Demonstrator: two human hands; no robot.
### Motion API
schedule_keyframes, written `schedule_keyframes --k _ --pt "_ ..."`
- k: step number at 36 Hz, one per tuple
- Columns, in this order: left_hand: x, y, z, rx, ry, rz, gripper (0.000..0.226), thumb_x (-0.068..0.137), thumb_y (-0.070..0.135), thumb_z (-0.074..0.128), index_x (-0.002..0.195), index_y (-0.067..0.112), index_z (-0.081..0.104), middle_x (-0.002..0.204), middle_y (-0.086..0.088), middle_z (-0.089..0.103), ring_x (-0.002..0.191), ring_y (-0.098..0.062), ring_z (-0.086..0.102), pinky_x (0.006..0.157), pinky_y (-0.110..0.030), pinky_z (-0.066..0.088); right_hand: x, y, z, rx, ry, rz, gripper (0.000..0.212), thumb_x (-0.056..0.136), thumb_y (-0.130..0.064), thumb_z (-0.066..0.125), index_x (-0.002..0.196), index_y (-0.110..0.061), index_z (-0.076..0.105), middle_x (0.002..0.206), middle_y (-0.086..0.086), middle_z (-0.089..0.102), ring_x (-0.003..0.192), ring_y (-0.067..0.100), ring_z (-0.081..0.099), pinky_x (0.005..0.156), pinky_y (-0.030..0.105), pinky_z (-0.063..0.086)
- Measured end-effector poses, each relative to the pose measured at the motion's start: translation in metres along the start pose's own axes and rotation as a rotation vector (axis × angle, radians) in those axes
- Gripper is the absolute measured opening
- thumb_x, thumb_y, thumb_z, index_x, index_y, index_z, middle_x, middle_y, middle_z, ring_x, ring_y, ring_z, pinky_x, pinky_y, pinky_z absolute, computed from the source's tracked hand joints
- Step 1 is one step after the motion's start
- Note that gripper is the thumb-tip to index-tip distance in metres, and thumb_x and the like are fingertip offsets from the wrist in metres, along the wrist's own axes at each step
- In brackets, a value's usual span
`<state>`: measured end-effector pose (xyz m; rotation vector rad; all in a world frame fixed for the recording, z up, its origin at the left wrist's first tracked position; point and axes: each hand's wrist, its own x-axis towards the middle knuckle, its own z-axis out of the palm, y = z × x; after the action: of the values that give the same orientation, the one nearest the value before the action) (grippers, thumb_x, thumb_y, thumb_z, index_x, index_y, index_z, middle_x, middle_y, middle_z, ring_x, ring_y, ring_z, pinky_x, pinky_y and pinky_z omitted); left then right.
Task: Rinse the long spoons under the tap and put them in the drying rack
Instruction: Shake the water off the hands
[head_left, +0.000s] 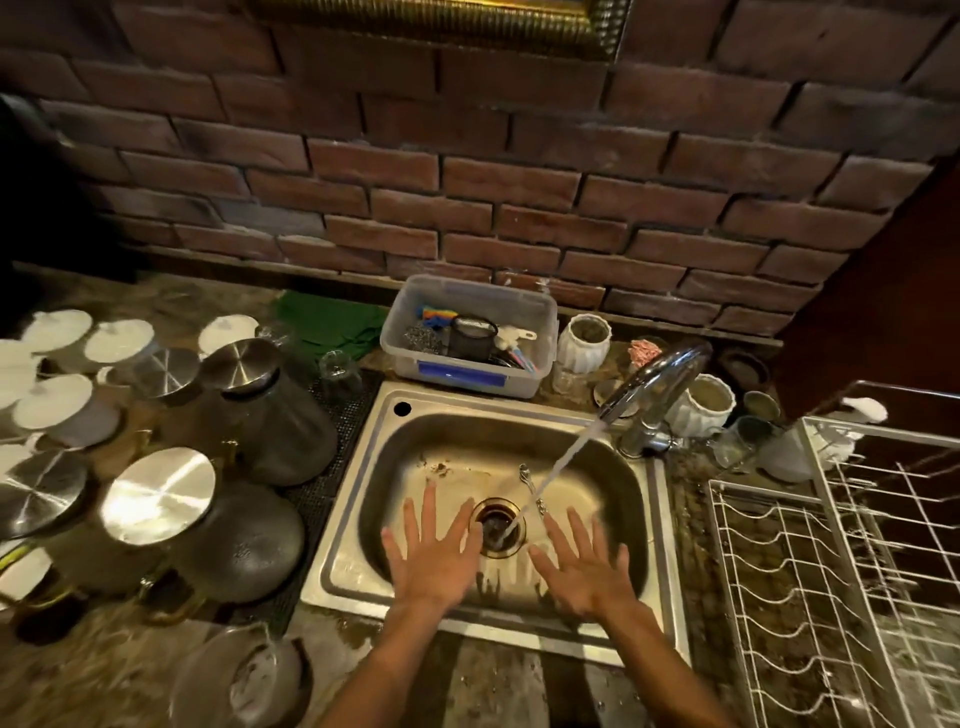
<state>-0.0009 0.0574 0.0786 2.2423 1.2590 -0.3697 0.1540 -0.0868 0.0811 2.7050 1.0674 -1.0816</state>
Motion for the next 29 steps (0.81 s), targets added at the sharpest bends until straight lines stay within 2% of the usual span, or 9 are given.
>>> schedule_keyframes --k 2,4,8,10,14,16,22,26,29 --pt "-0.005 -0.005 -0.002 0.019 0.073 0.039 0.056 0.087 0.075 -0.003 0.140 0.066 -0.018 0.145 0.015 -0.053 0.142 -0.020 -0.039 0.115 -0.057 -0.023 -0.005 0.000 -0.001 -0.008 0.051 -0.006 0.073 0.081 -0.079 0.003 0.147 -0.050 -0.010 0.156 -0.015 -0.029 0.145 0.022 -0.030 0.114 0.057 -0.017" --pt "-0.011 -0.008 -0.005 0.037 0.176 0.091 0.056 0.087 0.074 -0.005 0.139 0.065 -0.025 0.144 0.013 -0.053 0.142 -0.021 -0.039 0.117 -0.057 -0.019 -0.011 -0.001 -0.001 -0.007 0.183 -0.027 0.073 0.081 -0.080 0.001 0.147 -0.052 -0.008 0.160 -0.010 -0.024 0.147 0.023 -0.026 0.118 0.055 -0.012" --pt "-0.024 -0.010 -0.018 0.085 0.325 0.158 0.056 0.089 0.073 -0.007 0.137 0.060 -0.033 0.151 0.009 -0.048 0.144 -0.024 -0.037 0.118 -0.056 -0.019 -0.029 -0.008 -0.004 -0.046 0.452 -0.090 0.062 0.087 -0.076 0.002 0.141 -0.058 -0.020 0.161 -0.008 -0.022 0.149 0.025 -0.021 0.121 0.052 -0.005" --pt "-0.030 -0.009 -0.028 0.088 0.393 0.179 0.055 0.093 0.071 -0.004 0.141 0.059 -0.027 0.156 0.007 -0.042 0.146 -0.024 -0.034 0.118 -0.055 -0.017 -0.036 -0.012 -0.008 -0.071 0.546 -0.102 0.061 0.090 -0.074 0.006 0.142 -0.056 -0.021 0.161 -0.009 -0.022 0.150 0.025 -0.019 0.122 0.052 -0.003" --pt "-0.040 -0.002 -0.051 0.089 0.500 0.215 0.058 0.097 0.066 0.003 0.152 0.052 -0.007 0.166 0.002 -0.020 0.153 -0.025 -0.019 0.121 -0.056 -0.004 -0.052 -0.023 -0.022 -0.089 0.670 -0.113 0.064 0.093 -0.071 0.014 0.149 -0.049 -0.007 0.164 -0.007 -0.013 0.151 0.024 -0.012 0.120 0.051 0.000" --pt "-0.044 0.003 -0.064 0.074 0.546 0.234 0.059 0.098 0.065 0.005 0.154 0.049 -0.003 0.167 0.003 -0.013 0.154 -0.025 -0.014 0.122 -0.055 -0.004 -0.060 -0.029 -0.031 -0.094 0.719 -0.107 0.064 0.093 -0.070 0.015 0.151 -0.047 -0.003 0.165 -0.005 -0.008 0.152 0.024 -0.009 0.119 0.051 0.003" --pt "-0.048 0.017 -0.101 0.090 0.598 0.281 0.062 0.096 0.066 0.003 0.155 0.046 -0.004 0.166 0.000 -0.020 0.153 -0.025 -0.018 0.123 -0.054 -0.003 -0.081 -0.039 -0.059 -0.023 0.825 -0.136 0.067 0.094 -0.067 0.021 0.152 -0.043 -0.004 0.164 -0.006 -0.014 0.151 0.022 -0.013 0.122 0.054 0.008" --pt "-0.052 0.033 -0.129 0.054 0.702 0.333 0.061 0.099 0.063 0.012 0.156 0.044 0.007 0.168 0.000 -0.007 0.155 -0.027 -0.008 0.123 -0.057 0.006 -0.094 -0.048 -0.089 0.003 0.910 -0.152 0.065 0.095 -0.065 0.016 0.153 -0.041 0.000 0.164 -0.004 -0.015 0.151 0.023 -0.013 0.121 0.055 0.008" --pt "-0.053 0.044 -0.148 0.067 0.771 0.368 0.061 0.100 0.063 0.016 0.157 0.043 0.004 0.168 0.001 -0.009 0.154 -0.025 -0.012 0.122 -0.058 0.007 -0.104 -0.052 -0.116 -0.005 0.988 -0.166 0.065 0.096 -0.063 0.021 0.153 -0.039 0.003 0.164 -0.002 -0.012 0.152 0.025 -0.010 0.122 0.053 0.004"
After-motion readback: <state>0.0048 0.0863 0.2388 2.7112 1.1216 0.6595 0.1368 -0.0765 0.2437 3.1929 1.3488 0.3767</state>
